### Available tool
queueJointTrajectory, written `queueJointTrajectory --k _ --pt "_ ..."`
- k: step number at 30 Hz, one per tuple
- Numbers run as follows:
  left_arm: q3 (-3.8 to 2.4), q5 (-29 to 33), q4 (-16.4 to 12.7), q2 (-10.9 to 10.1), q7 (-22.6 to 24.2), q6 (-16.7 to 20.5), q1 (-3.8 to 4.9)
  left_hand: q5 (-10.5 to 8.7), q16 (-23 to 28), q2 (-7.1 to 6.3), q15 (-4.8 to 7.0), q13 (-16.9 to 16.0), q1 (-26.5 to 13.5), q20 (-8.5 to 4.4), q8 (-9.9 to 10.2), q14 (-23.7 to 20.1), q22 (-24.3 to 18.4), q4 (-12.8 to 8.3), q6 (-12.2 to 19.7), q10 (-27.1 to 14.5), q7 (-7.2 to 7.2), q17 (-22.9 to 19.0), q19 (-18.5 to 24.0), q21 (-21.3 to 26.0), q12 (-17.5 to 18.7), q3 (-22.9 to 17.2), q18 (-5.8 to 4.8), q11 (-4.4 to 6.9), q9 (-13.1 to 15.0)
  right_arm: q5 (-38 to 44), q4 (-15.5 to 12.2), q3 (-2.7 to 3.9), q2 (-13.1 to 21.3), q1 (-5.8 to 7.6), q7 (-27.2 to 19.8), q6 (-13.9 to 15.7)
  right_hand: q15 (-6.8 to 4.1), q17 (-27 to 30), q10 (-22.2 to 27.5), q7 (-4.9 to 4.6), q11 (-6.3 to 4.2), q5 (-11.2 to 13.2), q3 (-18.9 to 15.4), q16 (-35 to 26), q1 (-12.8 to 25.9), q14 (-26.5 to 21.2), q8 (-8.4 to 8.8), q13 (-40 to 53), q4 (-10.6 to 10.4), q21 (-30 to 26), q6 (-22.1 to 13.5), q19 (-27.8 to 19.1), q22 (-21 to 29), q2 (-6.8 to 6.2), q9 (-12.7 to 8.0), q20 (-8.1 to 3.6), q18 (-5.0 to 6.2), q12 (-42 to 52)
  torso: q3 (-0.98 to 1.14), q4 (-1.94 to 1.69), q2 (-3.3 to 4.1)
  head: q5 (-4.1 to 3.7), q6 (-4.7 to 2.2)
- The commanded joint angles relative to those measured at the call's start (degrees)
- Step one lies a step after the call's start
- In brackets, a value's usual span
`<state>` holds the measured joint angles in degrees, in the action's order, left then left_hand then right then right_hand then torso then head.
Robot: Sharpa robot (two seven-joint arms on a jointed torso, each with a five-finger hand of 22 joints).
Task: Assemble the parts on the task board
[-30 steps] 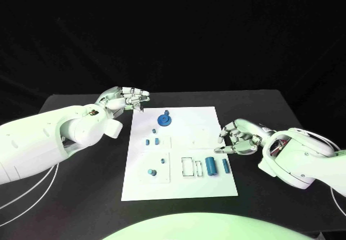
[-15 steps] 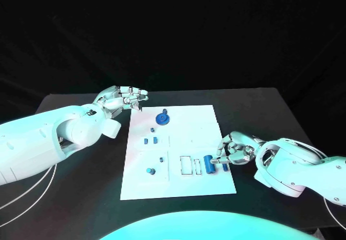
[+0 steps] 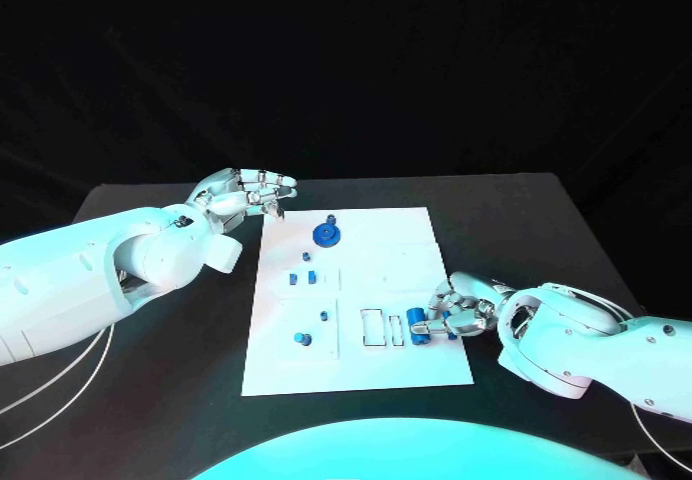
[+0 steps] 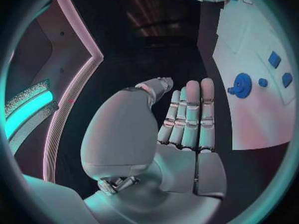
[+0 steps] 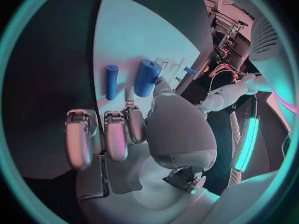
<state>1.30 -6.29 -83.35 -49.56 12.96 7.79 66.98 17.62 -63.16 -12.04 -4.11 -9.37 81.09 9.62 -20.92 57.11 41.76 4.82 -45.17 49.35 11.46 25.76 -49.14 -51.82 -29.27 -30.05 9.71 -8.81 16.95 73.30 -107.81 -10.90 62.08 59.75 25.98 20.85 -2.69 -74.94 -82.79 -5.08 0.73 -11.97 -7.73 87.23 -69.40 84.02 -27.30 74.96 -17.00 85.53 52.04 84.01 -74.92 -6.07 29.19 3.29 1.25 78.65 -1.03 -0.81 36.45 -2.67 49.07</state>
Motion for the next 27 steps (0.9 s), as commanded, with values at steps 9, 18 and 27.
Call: queueJointTrajectory --k 9,18,27 --pt "-0.03 0.34 -0.21 -0.07 0.34 -0.75 0.01 0.18 0.19 0.43 -0.23 0.09 -0.21 0.02 -0.39 0.01 -0.16 0.07 0.51 -0.56 1.45 -0.12 -0.34 0.37 -0.33 0.34 0.85 -0.09 0.06 1.30 0.67 -0.02 -1.97 -0.67 1.37 -1.70 -0.56 -5.99 -0.84 0.23 -0.22 -0.53 -0.35 0.41 0.84 4.37 -0.60 4.83 0.15 0.57 1.00 4.95 -14.06 0.83 -0.12 -0.40 -0.48 0.68 -0.04 -0.04 -0.03 0.09 0.32" --pt "-0.03 0.34 -0.26 -0.10 0.25 -0.78 0.01 0.18 0.19 0.43 -0.23 0.09 -0.21 0.02 -0.39 0.01 -0.16 0.07 0.51 -0.56 1.45 -0.12 -0.34 0.37 -0.33 0.34 0.85 -0.09 0.06 1.29 1.23 -0.02 -2.66 -0.82 2.36 -1.83 -0.91 -6.37 -1.05 0.58 -0.59 -8.12 0.19 0.50 -3.78 4.41 -0.16 5.50 0.41 0.88 1.95 4.99 -14.13 2.53 -0.99 -0.75 -0.53 0.70 -0.06 -0.05 -0.07 0.17 0.31" --pt "-0.03 0.34 -0.26 -0.12 0.20 -0.71 0.02 0.19 0.19 0.45 -0.23 0.11 -0.15 0.02 -0.44 0.00 -0.18 0.04 0.54 -0.59 1.45 -0.13 -0.36 0.39 -0.38 0.32 0.86 -0.08 0.06 0.03 0.30 0.00 -2.13 -0.80 1.91 2.69 -1.51 -7.07 -1.60 1.42 -1.35 -8.57 4.07 0.67 -8.60 4.53 0.54 6.18 0.39 1.64 4.02 5.19 -14.32 4.57 -2.11 -1.23 -0.67 1.01 -0.08 0.03 -0.11 0.19 0.12"
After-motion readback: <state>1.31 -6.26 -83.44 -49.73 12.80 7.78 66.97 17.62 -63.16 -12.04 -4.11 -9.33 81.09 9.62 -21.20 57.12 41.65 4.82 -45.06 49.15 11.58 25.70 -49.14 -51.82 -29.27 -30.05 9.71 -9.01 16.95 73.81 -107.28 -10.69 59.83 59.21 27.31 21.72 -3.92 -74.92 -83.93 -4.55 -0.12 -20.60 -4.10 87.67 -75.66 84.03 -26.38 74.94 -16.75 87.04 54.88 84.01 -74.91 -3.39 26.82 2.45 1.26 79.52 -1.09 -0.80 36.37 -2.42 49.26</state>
